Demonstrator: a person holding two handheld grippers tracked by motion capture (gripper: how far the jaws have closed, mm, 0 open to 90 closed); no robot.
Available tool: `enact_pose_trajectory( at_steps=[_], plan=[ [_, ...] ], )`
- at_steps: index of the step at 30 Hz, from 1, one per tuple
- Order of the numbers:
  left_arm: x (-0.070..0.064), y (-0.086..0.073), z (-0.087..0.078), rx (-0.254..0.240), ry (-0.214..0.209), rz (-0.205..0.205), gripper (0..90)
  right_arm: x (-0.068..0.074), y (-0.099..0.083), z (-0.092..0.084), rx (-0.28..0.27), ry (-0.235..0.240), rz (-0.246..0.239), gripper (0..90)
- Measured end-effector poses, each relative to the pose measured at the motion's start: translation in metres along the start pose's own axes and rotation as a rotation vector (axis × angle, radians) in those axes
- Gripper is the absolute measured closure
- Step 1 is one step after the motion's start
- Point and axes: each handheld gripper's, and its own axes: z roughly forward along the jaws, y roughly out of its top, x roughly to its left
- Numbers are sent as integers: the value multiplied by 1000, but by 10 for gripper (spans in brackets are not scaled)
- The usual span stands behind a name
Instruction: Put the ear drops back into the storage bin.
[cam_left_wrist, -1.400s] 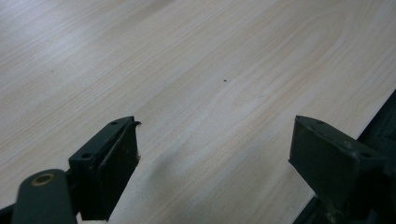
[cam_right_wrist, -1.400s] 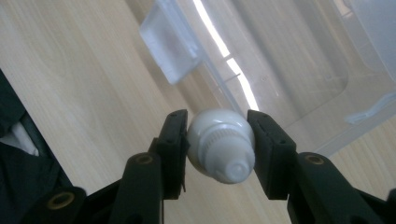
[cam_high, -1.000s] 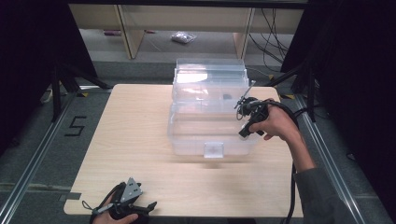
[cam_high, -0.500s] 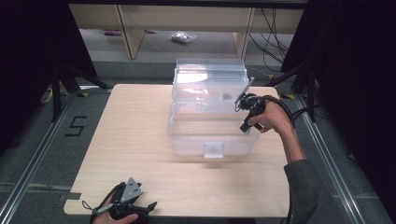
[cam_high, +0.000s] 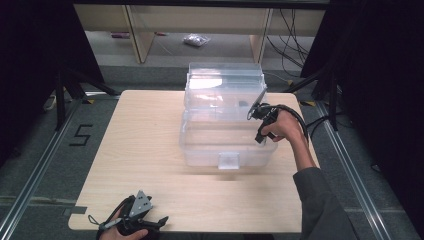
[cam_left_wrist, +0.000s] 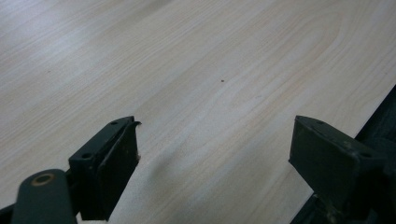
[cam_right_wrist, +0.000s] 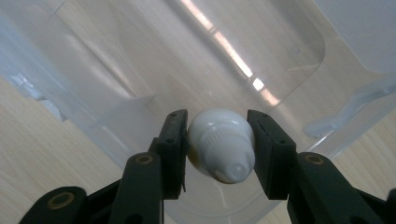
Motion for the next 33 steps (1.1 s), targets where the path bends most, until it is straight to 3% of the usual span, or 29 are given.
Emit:
enact_pose_trajectory(
  at_steps=[3,5,9,11,17,18,19,20,23,24,26,28,31,33],
  plan=[
    [0,0,0,-3,0,-1,149,-1,0,5,3,6,3,601],
    [1,0,0,2,0,5,149,-1,-1,10,29,11,55,601],
    [1,0,0,7,-1,8,149,-2,-1,16,40,8,61,601],
    [1,0,0,6,0,6,149,-6,-1,19,29,7,30,601],
    [1,0,0,4,-3,8,149,-4,-2,25,44,25,69,601],
    [1,0,0,5,-3,7,149,-6,-2,27,38,15,45,601],
    [1,0,0,6,-3,6,149,-4,-2,26,47,24,76,601],
    [1,0,0,5,-2,6,149,-5,-1,28,41,29,50,601],
    [1,0,1,3,-2,-6,149,-3,-1,30,50,27,64,601],
    [0,0,1,2,-7,-18,149,-6,-1,32,45,32,33,601],
    [0,0,1,3,-6,-12,149,-4,0,33,39,37,59,601],
    [1,0,0,5,-3,3,149,-5,-1,37,44,27,52,601],
    [0,0,1,5,-4,-11,149,-5,-2,40,45,37,57,601],
    [1,0,1,5,-4,2,150,-4,-1,40,56,38,81,601]
  ],
)
